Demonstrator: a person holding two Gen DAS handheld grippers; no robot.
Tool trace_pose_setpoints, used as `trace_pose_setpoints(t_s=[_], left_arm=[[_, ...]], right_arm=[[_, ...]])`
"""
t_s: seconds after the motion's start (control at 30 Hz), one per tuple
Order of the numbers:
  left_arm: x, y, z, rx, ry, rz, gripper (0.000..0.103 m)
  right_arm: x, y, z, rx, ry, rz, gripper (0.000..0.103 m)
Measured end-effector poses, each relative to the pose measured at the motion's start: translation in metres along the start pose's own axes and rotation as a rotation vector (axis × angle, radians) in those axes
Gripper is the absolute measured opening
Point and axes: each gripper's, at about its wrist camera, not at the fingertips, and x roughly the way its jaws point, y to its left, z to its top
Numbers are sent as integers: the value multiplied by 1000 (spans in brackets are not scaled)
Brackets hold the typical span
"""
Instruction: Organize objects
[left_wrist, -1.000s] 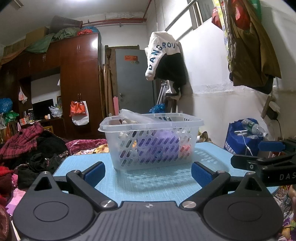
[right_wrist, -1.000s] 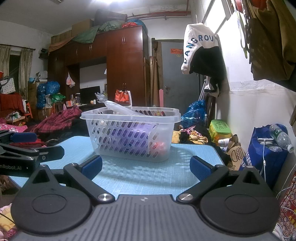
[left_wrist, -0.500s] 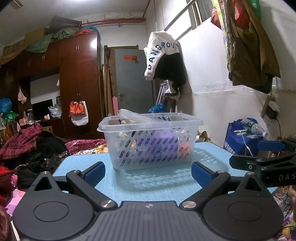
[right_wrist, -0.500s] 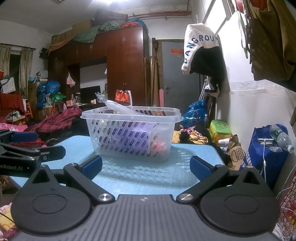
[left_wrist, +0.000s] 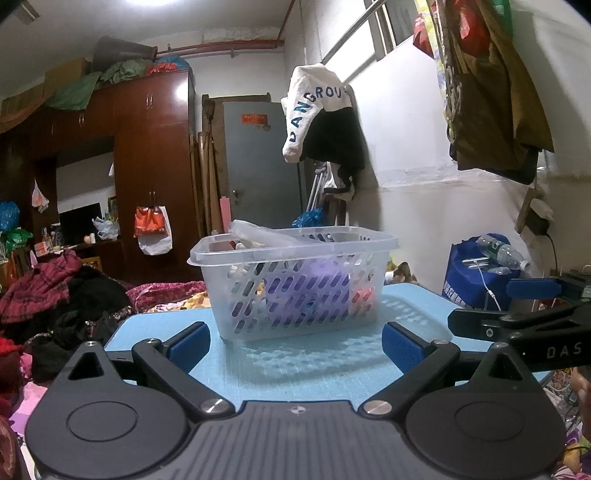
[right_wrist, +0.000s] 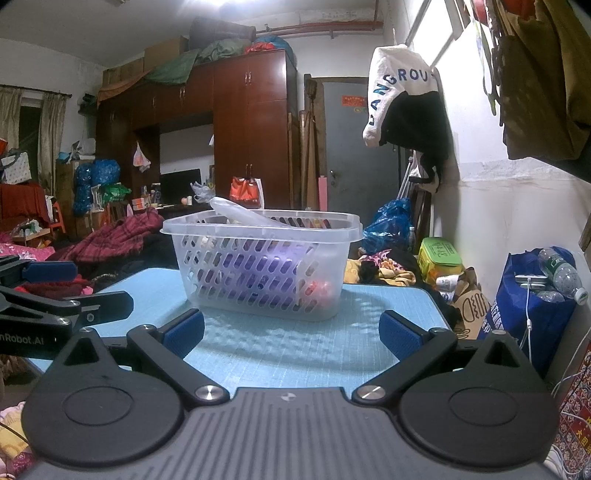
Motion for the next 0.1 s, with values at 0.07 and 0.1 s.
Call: trace_pose_setpoints(t_s=[0.07, 0.1], left_arm=[[0, -3, 0, 16, -9, 13, 100], [0, -4, 0, 19, -11, 21, 100]], right_arm=[[2, 0, -2, -4, 1, 2, 103], [2, 0, -2, -6, 2, 2, 103]])
